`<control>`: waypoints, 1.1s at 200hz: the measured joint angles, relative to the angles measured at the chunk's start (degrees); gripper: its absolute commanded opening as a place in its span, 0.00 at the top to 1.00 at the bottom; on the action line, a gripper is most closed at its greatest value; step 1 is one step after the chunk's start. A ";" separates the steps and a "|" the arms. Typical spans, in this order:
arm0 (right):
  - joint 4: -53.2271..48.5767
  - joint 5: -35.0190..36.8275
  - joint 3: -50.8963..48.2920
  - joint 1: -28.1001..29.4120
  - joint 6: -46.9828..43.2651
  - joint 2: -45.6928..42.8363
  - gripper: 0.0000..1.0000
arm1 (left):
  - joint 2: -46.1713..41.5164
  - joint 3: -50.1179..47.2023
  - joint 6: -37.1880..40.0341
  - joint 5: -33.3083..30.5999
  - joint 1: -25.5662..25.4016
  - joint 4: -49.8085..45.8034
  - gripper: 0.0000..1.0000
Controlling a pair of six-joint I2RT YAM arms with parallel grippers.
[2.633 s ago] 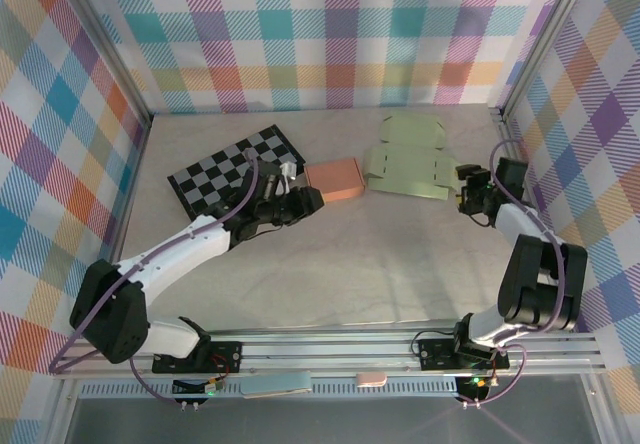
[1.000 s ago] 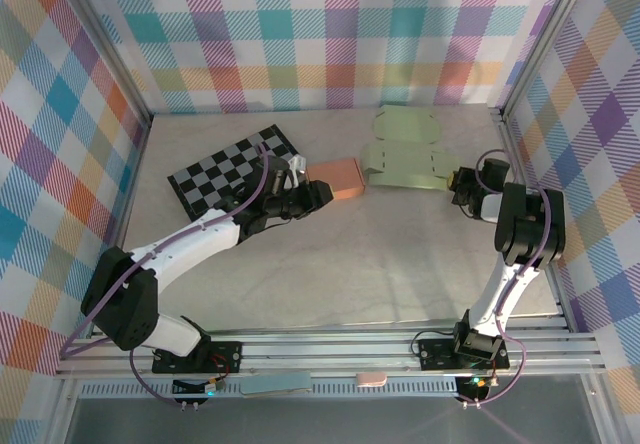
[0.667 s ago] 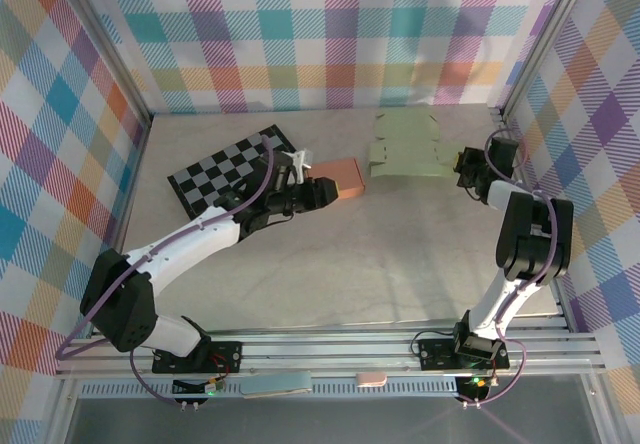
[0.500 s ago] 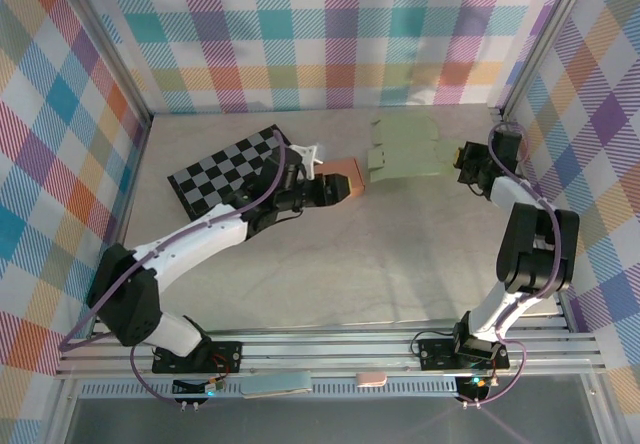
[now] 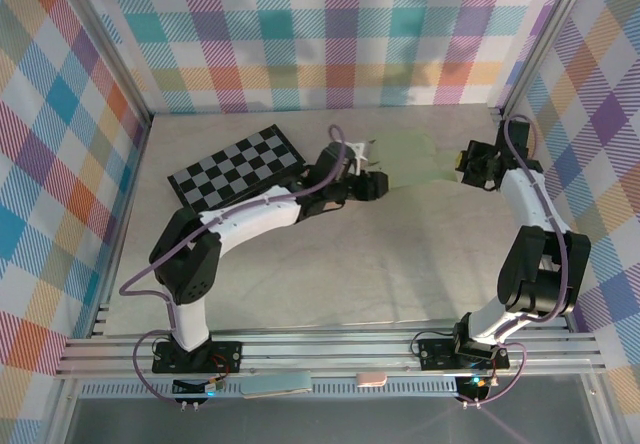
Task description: Fold the paper box
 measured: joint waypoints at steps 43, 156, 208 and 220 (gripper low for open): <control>-7.26 -0.63 4.26 0.00 -0.44 -0.02 1.00 | -0.33 0.15 22.23 -9.68 -5.97 -5.44 0.41; -16.50 -2.60 8.74 -0.17 -1.90 -0.02 1.00 | 16.13 9.01 54.73 -42.36 -9.64 -2.27 0.28; -20.26 -2.78 13.31 -0.46 -4.39 0.11 1.00 | 15.96 10.40 58.93 -44.00 -10.40 1.36 0.98; -20.76 -2.73 15.04 -0.50 -5.22 0.11 1.00 | 15.96 10.40 60.02 -44.15 -10.91 1.97 1.00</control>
